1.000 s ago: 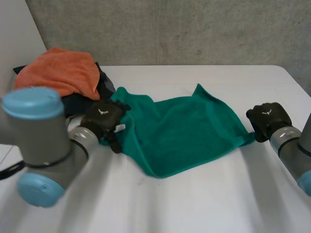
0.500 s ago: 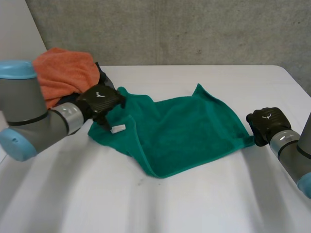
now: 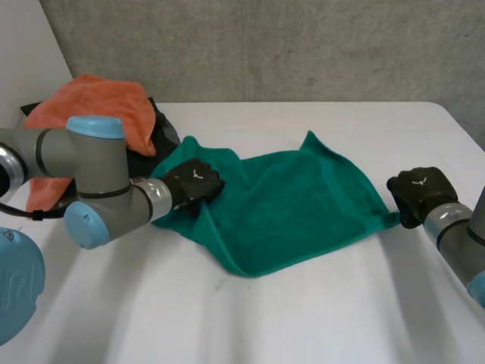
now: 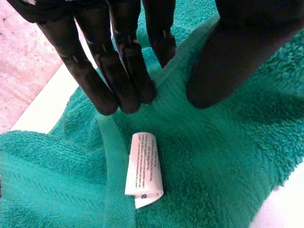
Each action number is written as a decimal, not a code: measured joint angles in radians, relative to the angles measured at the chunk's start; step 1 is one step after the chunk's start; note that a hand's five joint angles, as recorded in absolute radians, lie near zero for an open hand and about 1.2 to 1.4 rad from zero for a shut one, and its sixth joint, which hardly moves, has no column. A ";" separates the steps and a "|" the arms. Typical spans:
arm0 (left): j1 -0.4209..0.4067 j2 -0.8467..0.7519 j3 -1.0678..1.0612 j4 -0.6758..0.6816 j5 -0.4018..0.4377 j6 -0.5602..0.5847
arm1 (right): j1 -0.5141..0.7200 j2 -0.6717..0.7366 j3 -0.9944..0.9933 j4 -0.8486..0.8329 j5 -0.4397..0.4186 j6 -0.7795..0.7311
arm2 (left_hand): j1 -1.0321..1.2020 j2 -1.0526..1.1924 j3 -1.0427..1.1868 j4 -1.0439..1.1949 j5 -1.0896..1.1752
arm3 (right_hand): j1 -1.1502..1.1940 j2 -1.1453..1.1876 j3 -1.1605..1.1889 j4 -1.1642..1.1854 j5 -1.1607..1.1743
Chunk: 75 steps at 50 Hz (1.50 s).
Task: Fold the laundry.
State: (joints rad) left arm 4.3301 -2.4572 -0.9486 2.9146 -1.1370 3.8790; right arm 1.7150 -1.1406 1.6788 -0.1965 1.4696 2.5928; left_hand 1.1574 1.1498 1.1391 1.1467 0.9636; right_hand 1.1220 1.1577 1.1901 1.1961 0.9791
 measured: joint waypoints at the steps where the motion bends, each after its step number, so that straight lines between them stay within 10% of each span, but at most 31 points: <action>1: 0.000 0.001 -0.001 0.000 -0.003 0.002 | 0.000 0.000 0.000 0.000 0.000 -0.001 | 0.000 0.020 0.024 0.025 0.019 | 0.000 0.000 0.000 0.000 0.000; 11: 0.011 0.098 -0.080 0.002 -0.087 -0.013 | 0.002 -0.022 -0.001 0.035 -0.005 -0.053 | 0.000 0.045 0.047 0.046 0.024 | 0.000 0.000 0.000 0.000 0.000; 21: 0.079 0.621 -0.577 -0.012 -0.373 -0.061 | -0.045 -0.227 0.006 0.392 -0.014 -0.459 | 0.000 0.047 0.047 0.046 0.024 | 0.000 0.000 0.000 0.000 0.000; 29: 0.102 0.899 -0.876 -0.022 -0.351 0.044 | -0.075 -0.368 0.028 0.650 -0.023 -0.611 | 0.000 0.050 0.051 0.050 0.024 | 0.000 0.000 0.000 0.000 0.018; 37: 0.074 0.749 -0.857 0.055 -0.363 0.109 | -0.040 -0.281 -0.026 0.657 0.003 -0.593 | 0.000 0.050 0.051 0.050 0.024 | 0.000 0.000 0.000 0.000 0.021; 48: 0.010 0.387 -0.222 0.199 -0.528 0.150 | 0.046 -0.085 -0.547 0.458 0.156 -0.355 | 0.000 0.050 0.051 0.051 0.024 | 0.000 0.015 0.000 0.001 0.025; 56: 0.001 0.439 0.107 0.434 -0.522 -0.073 | 0.051 -0.111 -0.787 0.149 0.206 -0.070 | 0.000 0.050 0.051 0.051 0.024 | 0.007 0.016 0.000 0.001 0.044; 70: 0.009 0.527 -0.233 0.451 -0.504 -0.174 | -0.012 -0.164 -0.521 0.096 0.098 -0.045 | 0.000 0.050 0.051 0.051 0.024 | -0.004 -0.008 -0.021 -0.024 0.019; 75: -0.016 0.551 -0.394 0.472 -0.473 -0.171 | -0.016 -0.142 -0.408 0.167 0.024 -0.042 | 0.000 0.050 0.051 0.051 0.024 | -0.508 -0.542 -0.564 -0.570 -0.535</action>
State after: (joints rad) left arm 4.3139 -1.9058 -1.3428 3.3863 -1.6104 3.7078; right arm 1.6991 -1.2823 1.2706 -0.0295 1.4934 2.5512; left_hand 1.1575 1.1996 1.1904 1.1974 0.9873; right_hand 0.6139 0.6156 0.6266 0.6264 0.4444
